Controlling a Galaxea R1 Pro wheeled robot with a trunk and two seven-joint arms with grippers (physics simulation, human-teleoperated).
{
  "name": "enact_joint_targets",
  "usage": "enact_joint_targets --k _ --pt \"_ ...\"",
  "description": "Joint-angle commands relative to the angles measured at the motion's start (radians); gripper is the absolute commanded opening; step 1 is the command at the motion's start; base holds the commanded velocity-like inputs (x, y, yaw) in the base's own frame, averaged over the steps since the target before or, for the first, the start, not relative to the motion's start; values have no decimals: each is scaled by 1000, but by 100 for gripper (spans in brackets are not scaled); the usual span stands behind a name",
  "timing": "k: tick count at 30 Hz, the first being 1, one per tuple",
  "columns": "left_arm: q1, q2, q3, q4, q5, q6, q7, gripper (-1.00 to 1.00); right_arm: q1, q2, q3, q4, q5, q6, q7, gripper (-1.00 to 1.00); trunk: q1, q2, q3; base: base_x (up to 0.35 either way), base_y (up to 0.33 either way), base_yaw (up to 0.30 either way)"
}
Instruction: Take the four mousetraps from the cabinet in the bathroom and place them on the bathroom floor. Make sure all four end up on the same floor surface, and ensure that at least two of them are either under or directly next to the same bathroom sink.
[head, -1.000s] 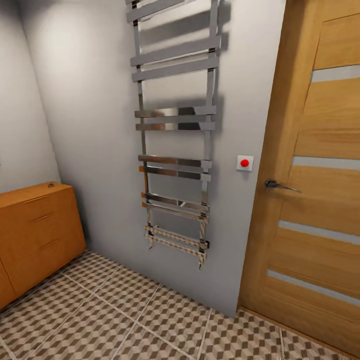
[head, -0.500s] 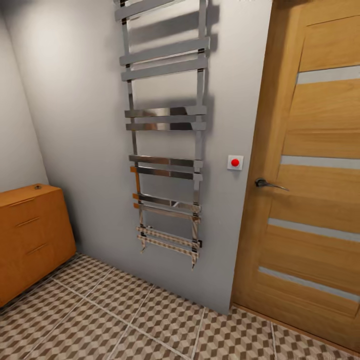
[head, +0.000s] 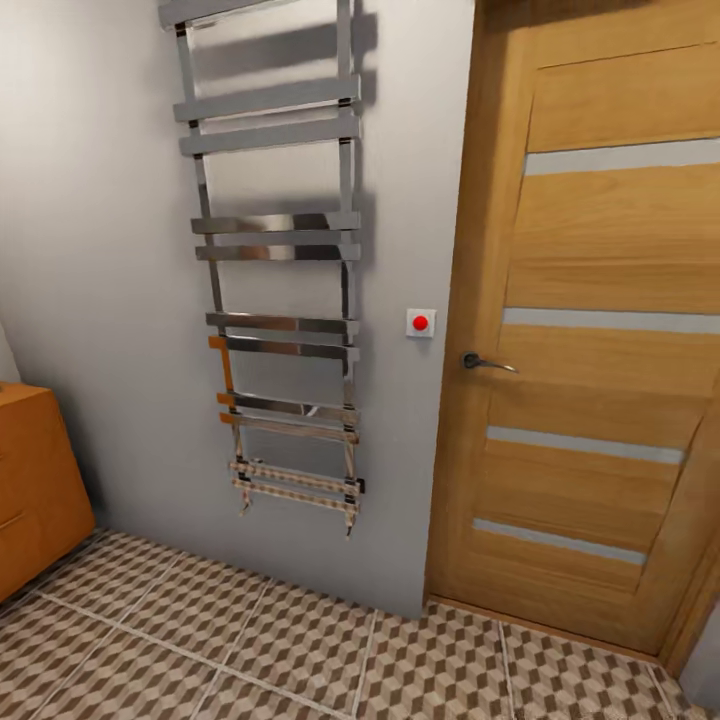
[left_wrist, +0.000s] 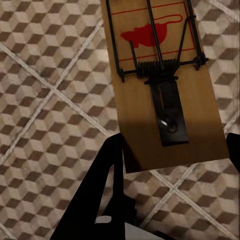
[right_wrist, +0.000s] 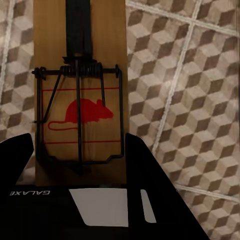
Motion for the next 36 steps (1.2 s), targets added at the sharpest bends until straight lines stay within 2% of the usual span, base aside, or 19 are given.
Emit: enact_joint_targets --k 1,36 --pt "0 0 4 0 -1 0 3 -100 -1 1 5 2 -9 1 -3 -100 0 -1 -1 0 0 -299" --pt "0 0 4 0 -1 0 3 -100 -1 1 6 2 -10 1 -3 -100 0 -1 -1 0 0 -300"
